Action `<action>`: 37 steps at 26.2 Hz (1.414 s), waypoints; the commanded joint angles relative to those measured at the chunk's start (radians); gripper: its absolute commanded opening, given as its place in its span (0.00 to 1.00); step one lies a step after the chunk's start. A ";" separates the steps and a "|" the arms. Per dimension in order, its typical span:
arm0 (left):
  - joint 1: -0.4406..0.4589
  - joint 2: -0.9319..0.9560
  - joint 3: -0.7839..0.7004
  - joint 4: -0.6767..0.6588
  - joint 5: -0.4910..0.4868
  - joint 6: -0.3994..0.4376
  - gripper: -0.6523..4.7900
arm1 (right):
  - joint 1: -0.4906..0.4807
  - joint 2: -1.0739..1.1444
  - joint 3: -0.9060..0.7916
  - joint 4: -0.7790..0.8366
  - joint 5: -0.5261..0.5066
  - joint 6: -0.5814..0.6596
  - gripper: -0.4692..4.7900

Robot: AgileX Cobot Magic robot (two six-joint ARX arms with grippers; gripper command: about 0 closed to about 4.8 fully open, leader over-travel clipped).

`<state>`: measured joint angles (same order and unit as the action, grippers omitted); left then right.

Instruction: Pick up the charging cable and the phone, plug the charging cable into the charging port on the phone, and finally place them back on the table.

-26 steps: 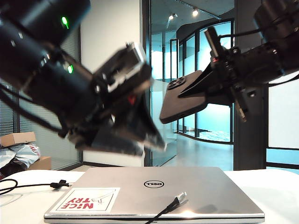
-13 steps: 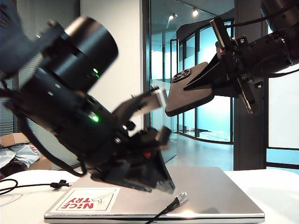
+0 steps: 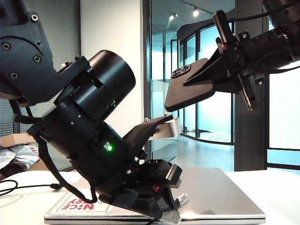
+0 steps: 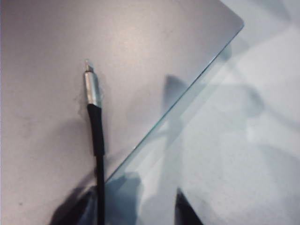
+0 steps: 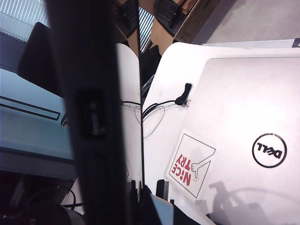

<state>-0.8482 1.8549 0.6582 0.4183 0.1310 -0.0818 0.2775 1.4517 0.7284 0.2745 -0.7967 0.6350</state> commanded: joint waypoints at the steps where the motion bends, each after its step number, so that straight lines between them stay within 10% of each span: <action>1: 0.005 0.010 0.003 0.011 0.001 0.026 0.51 | 0.002 -0.011 0.009 0.035 -0.018 -0.007 0.08; 9: 0.039 0.037 0.002 0.027 0.000 0.049 0.49 | 0.001 -0.011 0.009 0.035 -0.024 -0.007 0.08; 13: 0.055 0.037 0.002 0.027 0.000 0.049 0.14 | 0.001 -0.011 0.009 0.035 -0.025 -0.007 0.08; 37: 0.053 -0.084 0.003 -0.230 0.001 0.048 0.11 | 0.001 -0.011 0.009 0.036 -0.025 -0.007 0.08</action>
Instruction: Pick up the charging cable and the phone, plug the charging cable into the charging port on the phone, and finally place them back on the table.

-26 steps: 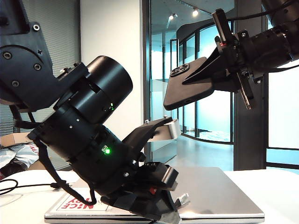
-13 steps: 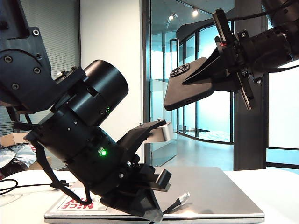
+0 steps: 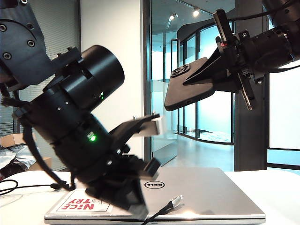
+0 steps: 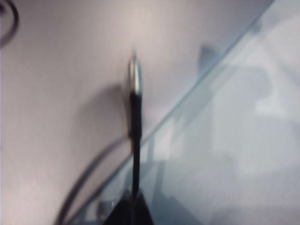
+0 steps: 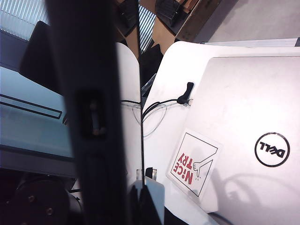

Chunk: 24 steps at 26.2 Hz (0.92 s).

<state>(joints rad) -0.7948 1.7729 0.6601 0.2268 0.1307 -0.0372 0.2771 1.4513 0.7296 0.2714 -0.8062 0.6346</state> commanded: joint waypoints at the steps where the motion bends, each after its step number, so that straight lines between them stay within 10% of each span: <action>1: -0.001 -0.002 0.001 -0.048 0.001 0.004 0.11 | 0.001 -0.010 0.008 0.039 -0.015 -0.007 0.08; 4: -0.001 -0.002 0.001 -0.045 0.001 0.004 0.13 | 0.001 -0.010 0.008 0.039 -0.017 -0.007 0.08; 8: -0.001 -0.002 0.001 -0.046 0.001 0.003 0.42 | 0.001 -0.010 0.008 0.039 -0.022 -0.007 0.08; 24: -0.001 0.039 0.002 0.002 0.000 0.004 0.42 | 0.001 -0.010 0.008 0.039 -0.023 -0.007 0.08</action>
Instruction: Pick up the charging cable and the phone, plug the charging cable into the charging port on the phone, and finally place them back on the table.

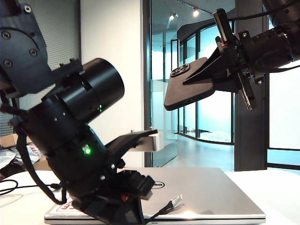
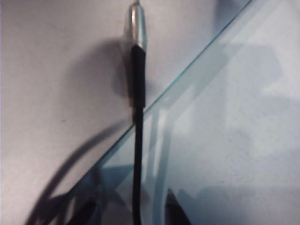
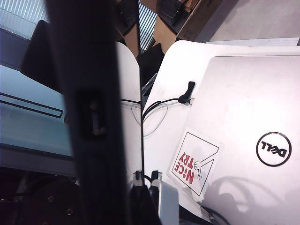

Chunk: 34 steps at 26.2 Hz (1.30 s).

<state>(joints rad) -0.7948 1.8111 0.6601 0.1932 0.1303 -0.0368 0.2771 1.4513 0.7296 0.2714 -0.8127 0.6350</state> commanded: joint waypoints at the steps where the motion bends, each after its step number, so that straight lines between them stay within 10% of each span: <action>1: -0.001 0.001 0.002 0.036 0.000 0.003 0.41 | 0.001 -0.010 0.008 0.040 -0.016 -0.007 0.08; 6: -0.001 0.001 0.002 0.037 0.001 0.003 0.11 | 0.001 -0.010 0.008 0.040 -0.016 -0.008 0.08; 25: -0.001 -0.034 0.003 -0.153 0.001 0.002 0.12 | 0.001 -0.010 0.008 0.040 -0.016 -0.008 0.08; 29: -0.001 -0.062 0.003 -0.163 0.001 0.002 0.34 | 0.001 -0.010 0.008 0.040 -0.016 -0.008 0.08; 34: -0.001 -0.103 0.010 -0.154 0.001 0.003 0.37 | 0.001 -0.010 0.008 0.040 -0.016 -0.008 0.08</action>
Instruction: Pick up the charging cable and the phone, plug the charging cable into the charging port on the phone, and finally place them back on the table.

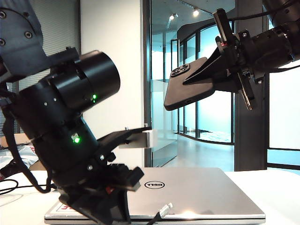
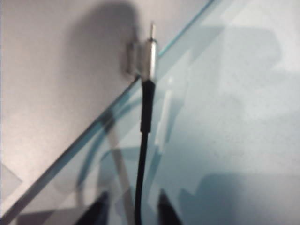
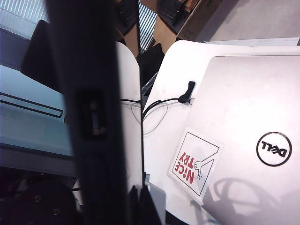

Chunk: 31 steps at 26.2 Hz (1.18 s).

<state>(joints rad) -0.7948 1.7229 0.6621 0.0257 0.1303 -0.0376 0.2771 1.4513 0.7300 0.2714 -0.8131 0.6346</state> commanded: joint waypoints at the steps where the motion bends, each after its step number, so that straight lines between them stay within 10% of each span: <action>1: -0.001 -0.016 0.013 0.014 0.001 0.003 0.38 | 0.001 -0.010 0.008 0.040 -0.016 -0.007 0.08; 31: -0.001 0.079 0.093 0.109 0.002 0.004 0.47 | 0.001 -0.010 0.008 0.040 -0.016 -0.007 0.08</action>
<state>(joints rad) -0.7948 1.8023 0.7513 0.1383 0.1303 -0.0372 0.2768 1.4513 0.7296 0.2714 -0.8135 0.6350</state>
